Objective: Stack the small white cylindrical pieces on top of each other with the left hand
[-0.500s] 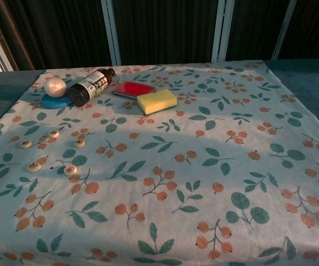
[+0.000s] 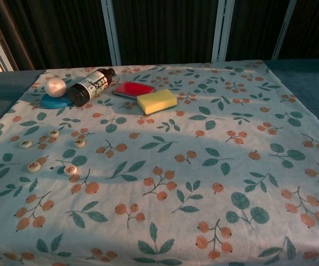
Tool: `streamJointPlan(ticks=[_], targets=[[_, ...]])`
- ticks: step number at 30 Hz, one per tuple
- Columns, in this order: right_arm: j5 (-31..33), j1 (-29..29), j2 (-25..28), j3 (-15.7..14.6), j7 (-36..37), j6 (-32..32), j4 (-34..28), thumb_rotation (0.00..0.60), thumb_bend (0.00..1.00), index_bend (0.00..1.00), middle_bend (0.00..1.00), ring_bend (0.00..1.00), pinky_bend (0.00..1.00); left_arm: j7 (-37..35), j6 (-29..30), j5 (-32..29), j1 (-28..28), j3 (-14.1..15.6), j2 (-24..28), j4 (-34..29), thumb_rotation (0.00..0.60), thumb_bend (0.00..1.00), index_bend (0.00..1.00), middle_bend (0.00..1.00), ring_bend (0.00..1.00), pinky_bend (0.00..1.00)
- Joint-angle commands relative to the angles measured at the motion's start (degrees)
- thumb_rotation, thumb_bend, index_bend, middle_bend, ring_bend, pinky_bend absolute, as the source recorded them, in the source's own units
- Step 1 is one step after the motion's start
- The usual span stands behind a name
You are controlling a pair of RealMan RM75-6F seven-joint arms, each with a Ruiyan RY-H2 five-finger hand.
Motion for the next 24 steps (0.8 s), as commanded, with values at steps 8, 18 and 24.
streamJointPlan(ticks=[8,18,24], targets=[[0.59,0.00,0.06,0.21,0.20,0.00,0.09,0.600,0.15,0.00,0.00,0.00,0.00,10.47,-11.90,-14.88,-7.27,-7.03,-12.09,7.09,0.600,0.43,0.29,1.00,1.00,1.00],[0.85,-0.23,0.31,0.23,0.63,0.31,0.09,0.600,0.15,0.00,0.00,0.00,0.00,12.94,-12.68,-16.95,-8.03,-6.37,-14.64,8.16,0.600,0.41,0.33,1.00,1.00,1.00],[0.73,-0.09,0.24,0.13,0.50,0.06,0.09,0.600,0.15,0.00,0.00,0.00,0.00,13.16,-12.52,-17.24,-8.40,-6.21,-16.51,9.10,0.600,0.40,0.35,1.00,1.00,1.00]])
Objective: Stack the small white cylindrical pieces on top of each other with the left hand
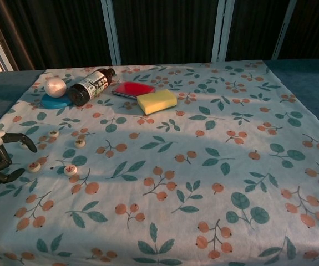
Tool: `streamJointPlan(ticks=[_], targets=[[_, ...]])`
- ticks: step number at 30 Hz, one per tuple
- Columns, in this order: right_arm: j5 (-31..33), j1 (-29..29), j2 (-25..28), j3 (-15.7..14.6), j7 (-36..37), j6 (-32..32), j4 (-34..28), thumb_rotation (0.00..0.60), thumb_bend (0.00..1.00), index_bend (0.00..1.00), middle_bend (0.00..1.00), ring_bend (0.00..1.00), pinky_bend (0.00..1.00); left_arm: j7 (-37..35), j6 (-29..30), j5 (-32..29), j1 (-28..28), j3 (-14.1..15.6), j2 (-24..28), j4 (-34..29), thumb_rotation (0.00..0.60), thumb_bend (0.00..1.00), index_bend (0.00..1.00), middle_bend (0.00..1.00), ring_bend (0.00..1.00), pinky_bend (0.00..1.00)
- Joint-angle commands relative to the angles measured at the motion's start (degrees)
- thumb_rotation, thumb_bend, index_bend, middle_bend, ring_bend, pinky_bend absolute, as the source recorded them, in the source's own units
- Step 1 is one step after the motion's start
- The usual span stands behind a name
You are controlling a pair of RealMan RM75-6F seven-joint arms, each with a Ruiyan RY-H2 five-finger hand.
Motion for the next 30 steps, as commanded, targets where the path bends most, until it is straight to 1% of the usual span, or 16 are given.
streamJointPlan(ticks=[1,5,11,22,30], targets=[[-0.03,0.07,-0.02,-0.04,-0.04,-0.13,-0.02,0.600,0.15,0.00,0.00,0.00,0.00,0.34,0.23,-0.02,-0.29,-0.01,-1.03,0.90,0.600,0.40,0.35,1.00,1.00,1.00],[-0.10,-0.02,0.09,0.02,0.31,0.19,0.02,0.600,0.15,0.00,0.00,0.00,0.00,0.90,-0.60,-0.36,-0.83,0.29,-2.07,2.02,0.600,0.40,0.36,1.00,1.00,1.00],[-0.56,-0.25,0.23,-0.08,0.97,0.81,0.21,0.600,0.15,0.00,0.00,0.00,0.00,0.97,-0.11,-0.41,-0.92,0.33,-3.30,4.01,0.600,0.40,0.40,1.00,1.00,1.00],[-0.68,-0.37,0.36,-0.14,1.23,0.99,0.25,0.600,0.15,0.00,0.00,0.00,0.00,0.68,-0.20,-0.77,-1.09,0.24,-3.72,4.98,0.600,0.40,0.43,1.00,1.00,1.00],[-0.62,-0.41,0.36,-0.12,1.14,1.02,0.20,0.600,0.15,0.00,0.00,0.00,0.00,-0.04,-1.30,-1.18,-1.59,0.10,-4.11,5.93,0.600,0.40,0.45,1.00,1.00,1.00]])
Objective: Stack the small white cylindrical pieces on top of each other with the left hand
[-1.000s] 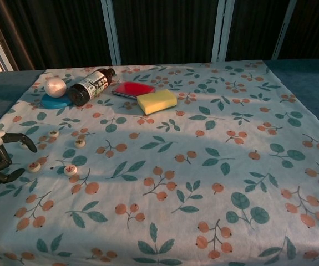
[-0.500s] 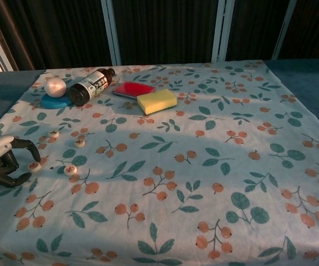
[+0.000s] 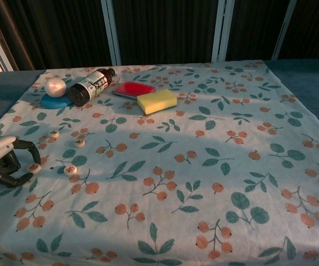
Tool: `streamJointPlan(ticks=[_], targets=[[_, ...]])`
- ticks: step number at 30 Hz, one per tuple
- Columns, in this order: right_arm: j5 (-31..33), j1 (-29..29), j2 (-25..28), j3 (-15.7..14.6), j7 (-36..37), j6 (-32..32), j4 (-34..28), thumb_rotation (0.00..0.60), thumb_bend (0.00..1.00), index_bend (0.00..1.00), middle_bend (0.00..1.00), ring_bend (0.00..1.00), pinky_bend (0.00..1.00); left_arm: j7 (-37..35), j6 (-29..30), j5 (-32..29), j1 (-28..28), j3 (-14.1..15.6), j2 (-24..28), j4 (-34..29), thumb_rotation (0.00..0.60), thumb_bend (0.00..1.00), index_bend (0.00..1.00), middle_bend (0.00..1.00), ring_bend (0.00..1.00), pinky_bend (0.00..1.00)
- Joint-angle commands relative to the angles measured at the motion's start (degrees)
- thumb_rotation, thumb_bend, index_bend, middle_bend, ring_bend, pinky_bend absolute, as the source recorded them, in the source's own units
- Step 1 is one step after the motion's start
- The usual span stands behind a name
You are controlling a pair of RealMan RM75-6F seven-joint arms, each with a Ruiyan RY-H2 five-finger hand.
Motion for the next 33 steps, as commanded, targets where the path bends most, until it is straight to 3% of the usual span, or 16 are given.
streamJointPlan(ticks=[1,7,18,33], targets=[[0.02,-0.06,0.01,0.06,0.10,0.16,0.00,0.600,0.15,0.00,0.00,0.00,0.00,-0.26,-0.24,-0.12,-0.12,-0.04,-0.13,0.26,0.600,0.40,0.46,1.00,1.00,1.00],[-0.07,-0.13,0.00,0.03,0.15,0.28,0.06,0.600,0.15,0.00,0.00,0.00,0.00,-0.68,0.45,0.45,-0.14,-0.16,0.04,-0.30,0.600,0.40,0.49,1.00,1.00,1.00],[-0.37,0.04,-0.13,-0.16,-0.25,-0.07,0.00,0.600,0.15,0.00,0.00,0.00,0.00,2.97,1.98,1.79,-1.84,-0.97,0.38,-7.94,0.600,0.40,0.50,1.00,1.00,1.00],[-0.37,-0.30,0.30,-0.07,1.05,0.60,0.28,0.600,0.15,0.00,0.00,0.00,0.00,8.51,1.22,0.00,-3.87,-0.51,-3.38,-7.68,0.600,0.40,0.50,1.00,1.00,1.00]])
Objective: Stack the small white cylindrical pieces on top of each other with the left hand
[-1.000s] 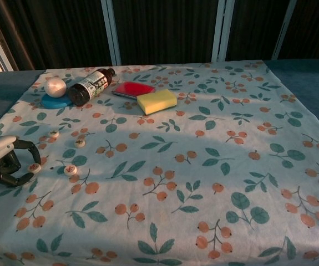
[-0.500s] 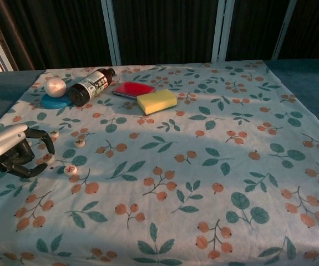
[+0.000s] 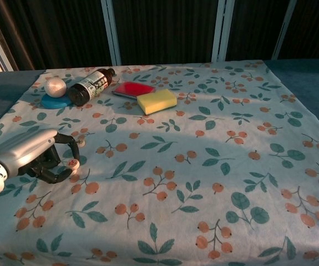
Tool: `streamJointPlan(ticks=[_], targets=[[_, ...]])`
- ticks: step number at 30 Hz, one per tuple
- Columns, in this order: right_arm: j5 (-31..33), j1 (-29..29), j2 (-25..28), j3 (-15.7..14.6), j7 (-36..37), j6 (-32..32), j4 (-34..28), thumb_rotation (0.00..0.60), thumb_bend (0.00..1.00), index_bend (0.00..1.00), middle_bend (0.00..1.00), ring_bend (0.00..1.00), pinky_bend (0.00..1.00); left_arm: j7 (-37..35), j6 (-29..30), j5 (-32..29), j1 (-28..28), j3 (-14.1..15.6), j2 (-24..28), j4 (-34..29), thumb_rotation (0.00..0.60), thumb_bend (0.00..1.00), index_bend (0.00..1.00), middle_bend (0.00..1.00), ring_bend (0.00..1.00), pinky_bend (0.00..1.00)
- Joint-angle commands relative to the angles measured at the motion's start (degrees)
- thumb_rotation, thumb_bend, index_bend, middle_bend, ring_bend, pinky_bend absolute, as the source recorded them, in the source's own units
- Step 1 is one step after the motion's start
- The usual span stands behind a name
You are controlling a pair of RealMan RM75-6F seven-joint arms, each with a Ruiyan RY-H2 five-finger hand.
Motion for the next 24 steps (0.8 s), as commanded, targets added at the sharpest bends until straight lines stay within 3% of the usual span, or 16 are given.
streamJointPlan(ticks=[1,15,24], targets=[[-0.03,-0.01,0.03,0.00,0.06,0.01,0.02,0.600,0.15,0.00,0.00,0.00,0.00,0.05,0.02,-0.10,0.01,0.05,0.02,0.03,0.600,0.40,0.50,1.00,1.00,1.00],[0.08,0.04,0.05,0.03,-0.01,-0.16,-0.10,0.600,0.15,0.00,0.00,0.00,0.00,0.48,-0.21,-0.62,-0.12,0.55,0.64,0.34,0.600,0.40,0.47,1.00,1.00,1.00],[0.05,-0.05,0.09,0.07,0.04,0.02,-0.17,0.600,0.15,0.00,0.00,0.00,0.00,0.57,-0.36,-0.80,-0.19,0.91,1.01,0.25,0.600,0.41,0.37,1.00,1.00,1.00]])
